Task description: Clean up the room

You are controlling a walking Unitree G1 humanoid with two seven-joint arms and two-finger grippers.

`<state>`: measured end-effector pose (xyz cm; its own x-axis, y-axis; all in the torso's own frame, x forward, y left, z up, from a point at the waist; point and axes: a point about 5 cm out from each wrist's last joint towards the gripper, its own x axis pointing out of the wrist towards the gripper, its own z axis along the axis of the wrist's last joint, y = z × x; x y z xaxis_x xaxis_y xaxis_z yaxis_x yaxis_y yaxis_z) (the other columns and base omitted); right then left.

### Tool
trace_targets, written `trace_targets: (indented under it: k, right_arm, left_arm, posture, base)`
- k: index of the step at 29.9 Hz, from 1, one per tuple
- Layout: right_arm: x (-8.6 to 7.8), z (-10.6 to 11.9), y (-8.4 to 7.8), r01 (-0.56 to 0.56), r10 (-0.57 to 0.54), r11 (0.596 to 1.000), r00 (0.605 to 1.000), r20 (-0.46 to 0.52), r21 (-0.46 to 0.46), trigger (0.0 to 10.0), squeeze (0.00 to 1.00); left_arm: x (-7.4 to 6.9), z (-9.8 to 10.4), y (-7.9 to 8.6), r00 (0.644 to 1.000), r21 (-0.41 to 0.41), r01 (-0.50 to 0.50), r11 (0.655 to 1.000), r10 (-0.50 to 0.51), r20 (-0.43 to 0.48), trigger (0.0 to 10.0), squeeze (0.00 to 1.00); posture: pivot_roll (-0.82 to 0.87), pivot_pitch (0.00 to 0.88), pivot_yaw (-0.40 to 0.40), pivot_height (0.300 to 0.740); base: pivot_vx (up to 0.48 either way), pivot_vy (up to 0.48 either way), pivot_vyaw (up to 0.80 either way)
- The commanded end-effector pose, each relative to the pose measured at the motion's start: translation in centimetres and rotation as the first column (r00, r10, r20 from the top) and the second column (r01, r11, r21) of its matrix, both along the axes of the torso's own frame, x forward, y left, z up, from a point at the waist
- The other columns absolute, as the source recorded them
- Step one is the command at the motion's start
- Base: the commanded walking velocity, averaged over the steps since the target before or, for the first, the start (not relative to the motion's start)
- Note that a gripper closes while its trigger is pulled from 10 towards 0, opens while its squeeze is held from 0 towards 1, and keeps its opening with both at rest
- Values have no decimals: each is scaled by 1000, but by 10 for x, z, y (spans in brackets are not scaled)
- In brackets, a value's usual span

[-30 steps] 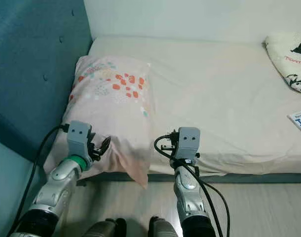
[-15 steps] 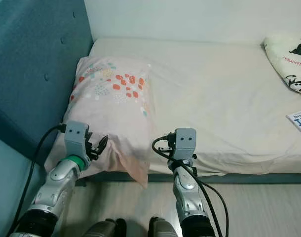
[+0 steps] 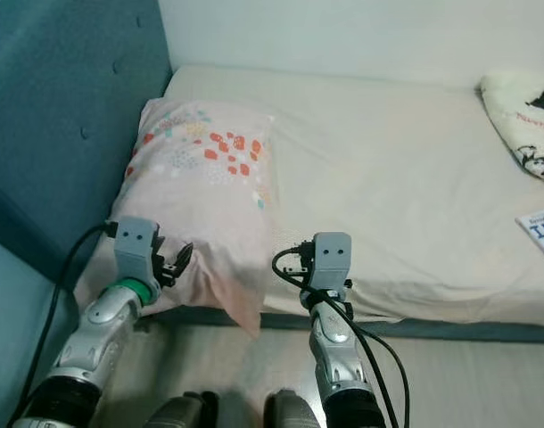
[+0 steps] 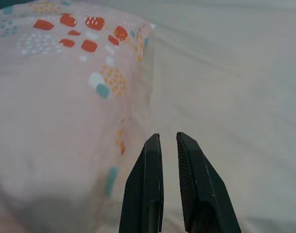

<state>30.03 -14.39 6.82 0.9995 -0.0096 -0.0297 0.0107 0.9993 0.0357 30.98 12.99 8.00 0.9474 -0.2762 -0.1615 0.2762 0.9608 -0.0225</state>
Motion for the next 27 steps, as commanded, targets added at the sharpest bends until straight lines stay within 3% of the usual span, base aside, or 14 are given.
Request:
trace_targets:
  k: [1, 5, 10, 13, 27]
  right_arm:
    - [-5, -8, -5, 11, -12, 1000, 999, -41, -10, 10000, 0]
    - [-5, -9, -5, 17, -16, 1000, 999, -46, 12, 10000, 0]
    - [-6, -11, -7, 23, -23, 1000, 998, -55, 6, 10000, 0]
    - [-8, -11, -8, 40, -38, 998, 998, -48, 56, 10000, 0]
    - [-11, -12, -13, 57, -55, 998, 997, -60, 38, 10000, 0]
  left_arm:
    - [-4, -6, -3, 1000, 10, 11, 1000, -11, -23, 10000, 0]
    - [-4, -6, -3, 1000, 14, 12, 1000, -12, -25, 10000, 0]
    - [-4, -5, -3, 1000, 16, 13, 1000, -12, -27, 10000, 0]
    - [-5, -6, -3, 999, 19, 16, 1000, -15, -30, 10000, 0]
    - [-6, -8, -6, 999, 28, 31, 999, -29, -46, 10000, 0]
  posture:
    - [43, 90, 32, 740]
    - [45, 91, 33, 740]
    - [45, 94, 36, 740]
    - [44, 97, 39, 740]
    - [35, 114, 56, 740]
  base:
    - [0, -480, 0]
    - [0, -480, 0]
    - [0, -480, 800]
    - [0, -480, 506]
    - [0, -480, 0]
